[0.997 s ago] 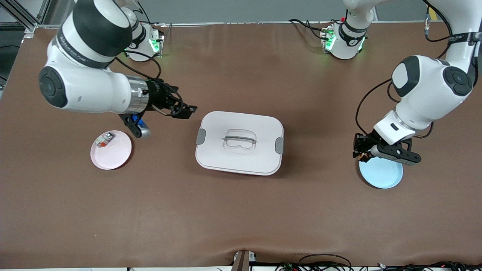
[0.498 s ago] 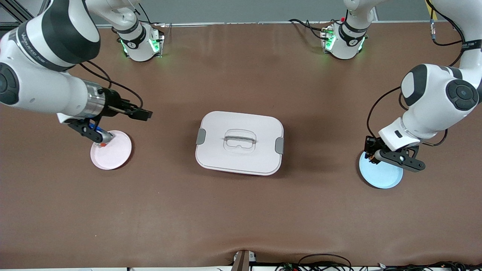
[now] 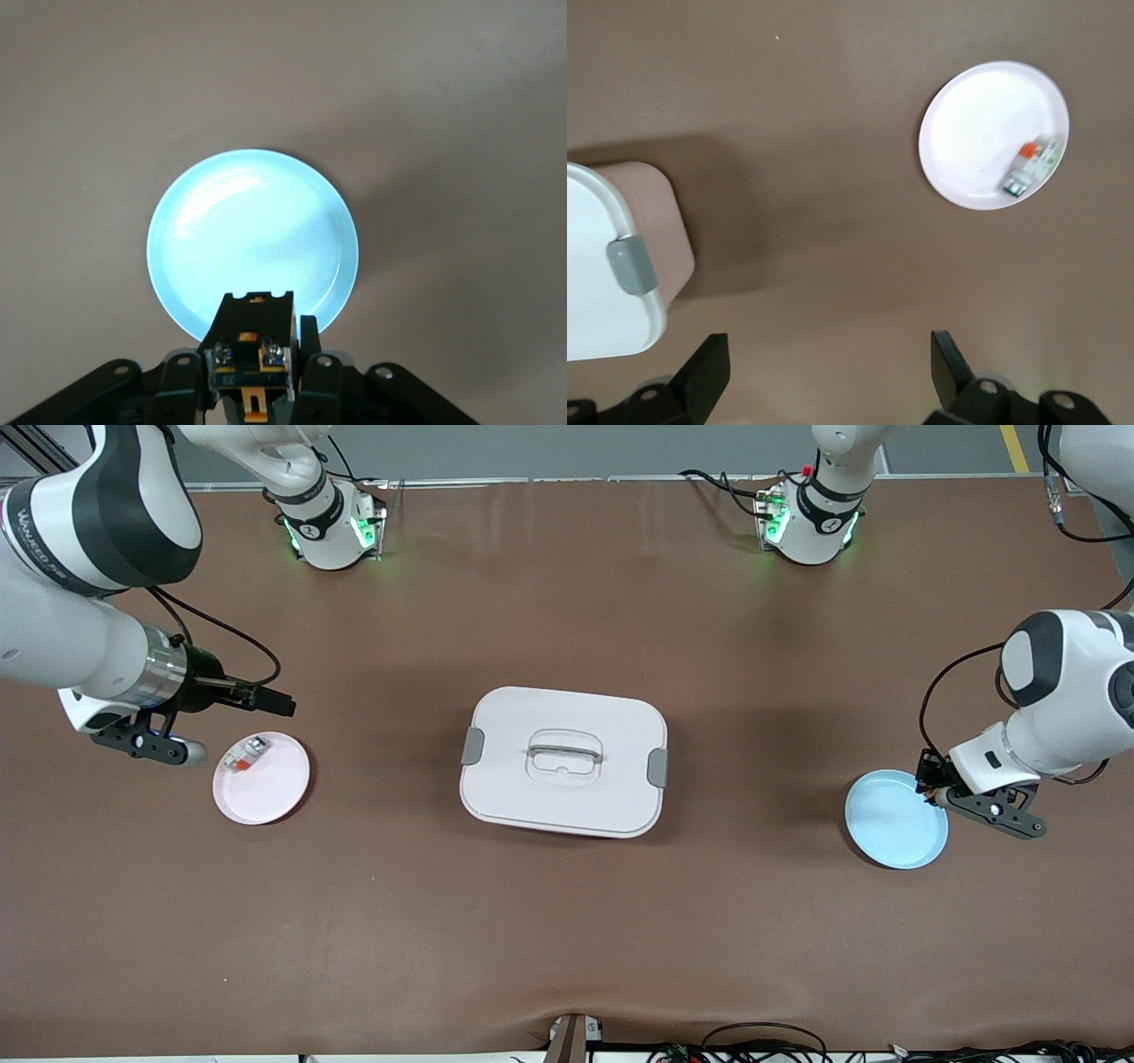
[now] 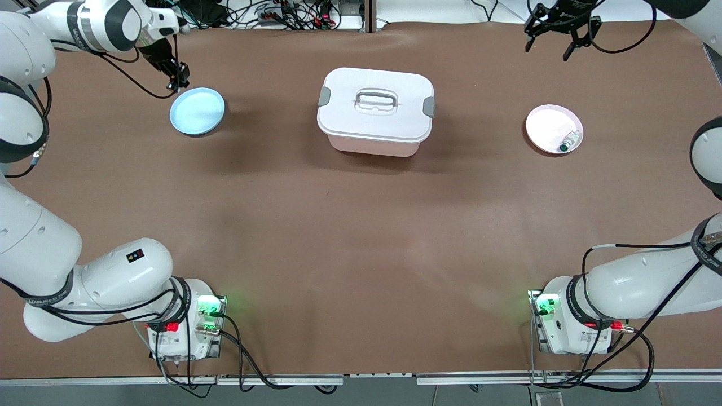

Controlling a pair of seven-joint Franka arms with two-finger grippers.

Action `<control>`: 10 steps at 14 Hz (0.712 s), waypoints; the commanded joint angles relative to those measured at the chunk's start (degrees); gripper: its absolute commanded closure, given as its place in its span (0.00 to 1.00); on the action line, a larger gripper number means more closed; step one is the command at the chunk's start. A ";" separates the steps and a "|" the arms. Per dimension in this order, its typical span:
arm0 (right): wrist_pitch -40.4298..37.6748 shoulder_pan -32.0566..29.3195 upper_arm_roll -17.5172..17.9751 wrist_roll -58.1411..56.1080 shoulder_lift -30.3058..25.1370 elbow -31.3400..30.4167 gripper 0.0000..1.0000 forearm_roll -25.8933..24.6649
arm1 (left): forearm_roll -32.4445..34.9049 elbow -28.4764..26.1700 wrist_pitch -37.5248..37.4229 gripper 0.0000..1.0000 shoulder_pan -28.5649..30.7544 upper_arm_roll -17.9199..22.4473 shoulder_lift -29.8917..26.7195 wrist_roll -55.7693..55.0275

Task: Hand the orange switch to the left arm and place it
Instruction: 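Lower the switch onto the blue plate with the left gripper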

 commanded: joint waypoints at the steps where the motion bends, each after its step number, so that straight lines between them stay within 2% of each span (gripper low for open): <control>1: 1.92 -2.51 1.01 -4.91 -3.73 -3.54 0.00 -2.92 | 1.40 0.74 -0.76 1.00 -0.62 -0.59 0.52 0.43; 4: 3.67 -4.80 1.01 -10.27 -4.96 -4.50 0.00 -4.68 | 2.27 1.09 -0.76 1.00 -1.32 -0.59 2.45 1.22; 7: 10.34 -6.82 1.01 -15.55 -8.73 -10.81 0.00 -5.38 | 12.62 1.27 0.11 1.00 -2.11 -0.77 5.26 1.31; 10: 13.61 -7.97 1.01 -17.23 -11.99 -14.61 0.00 -5.47 | 17.82 1.27 2.13 1.00 -2.20 -0.94 8.42 2.27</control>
